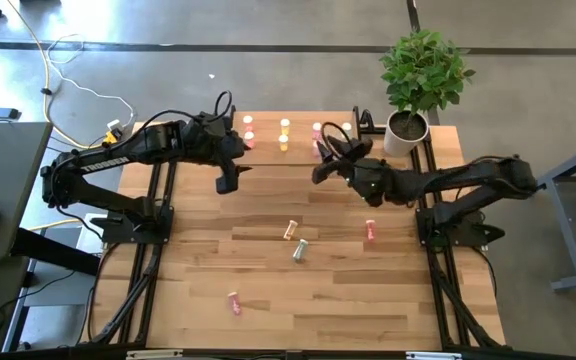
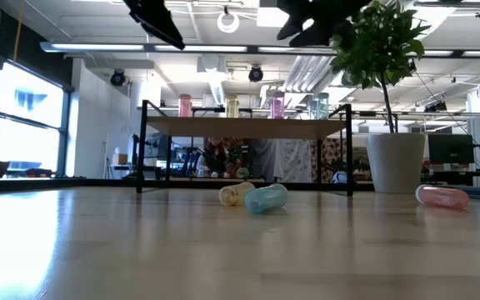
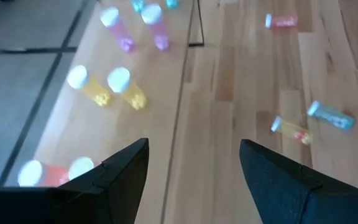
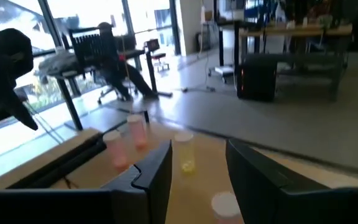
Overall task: Pick and place medicine bottles onto shelf by color
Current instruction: Put the pink pill bottle on the shelf aligned with the pink pill bottles
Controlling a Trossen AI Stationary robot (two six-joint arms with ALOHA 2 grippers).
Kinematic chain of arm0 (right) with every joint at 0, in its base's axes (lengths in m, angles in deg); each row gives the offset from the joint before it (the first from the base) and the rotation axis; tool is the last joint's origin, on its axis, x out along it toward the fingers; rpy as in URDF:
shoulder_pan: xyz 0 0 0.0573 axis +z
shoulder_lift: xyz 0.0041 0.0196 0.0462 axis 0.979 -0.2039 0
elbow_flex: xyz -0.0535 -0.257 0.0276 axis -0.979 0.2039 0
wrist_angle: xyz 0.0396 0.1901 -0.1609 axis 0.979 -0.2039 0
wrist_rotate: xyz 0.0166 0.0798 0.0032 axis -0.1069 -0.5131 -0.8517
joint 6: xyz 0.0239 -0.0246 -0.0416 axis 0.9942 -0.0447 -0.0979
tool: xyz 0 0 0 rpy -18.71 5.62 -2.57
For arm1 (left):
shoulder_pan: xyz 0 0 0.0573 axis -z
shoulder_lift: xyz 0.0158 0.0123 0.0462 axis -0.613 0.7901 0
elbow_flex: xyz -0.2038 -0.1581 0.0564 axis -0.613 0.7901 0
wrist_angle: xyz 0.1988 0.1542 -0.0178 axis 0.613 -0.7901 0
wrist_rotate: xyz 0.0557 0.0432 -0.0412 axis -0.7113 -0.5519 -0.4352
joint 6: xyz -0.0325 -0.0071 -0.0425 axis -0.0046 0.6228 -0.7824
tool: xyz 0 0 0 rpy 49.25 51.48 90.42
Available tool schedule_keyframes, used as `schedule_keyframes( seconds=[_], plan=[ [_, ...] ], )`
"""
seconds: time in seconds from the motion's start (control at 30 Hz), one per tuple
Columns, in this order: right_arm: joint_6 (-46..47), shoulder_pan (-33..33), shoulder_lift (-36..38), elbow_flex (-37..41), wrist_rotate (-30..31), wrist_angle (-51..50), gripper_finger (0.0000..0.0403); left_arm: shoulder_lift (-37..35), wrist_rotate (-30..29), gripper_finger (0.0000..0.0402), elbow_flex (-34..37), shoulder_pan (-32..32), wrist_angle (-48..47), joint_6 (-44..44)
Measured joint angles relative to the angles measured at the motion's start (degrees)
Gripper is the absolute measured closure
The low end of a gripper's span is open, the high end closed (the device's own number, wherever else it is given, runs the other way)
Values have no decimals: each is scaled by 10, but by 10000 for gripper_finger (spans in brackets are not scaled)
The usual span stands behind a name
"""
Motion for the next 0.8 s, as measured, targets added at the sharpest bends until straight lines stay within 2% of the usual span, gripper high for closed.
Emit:
schedule_keyframes(
  seconds=[0.23,0.4,0.6,0.8],
  plan=[
    [171,23,36,-127,-28,-351,260,0,6,159,0,-1,-25,-20],
    [311,24,36,-202,-126,-550,260,0,7,159,0,-1,-31,-45],
    [459,24,36,-216,-245,-726,260,0,6,159,0,-1,-34,-74],
    [516,32,35,-166,-346,-761,260,0,-3,159,0,-1,-34,-76]
  ],
)
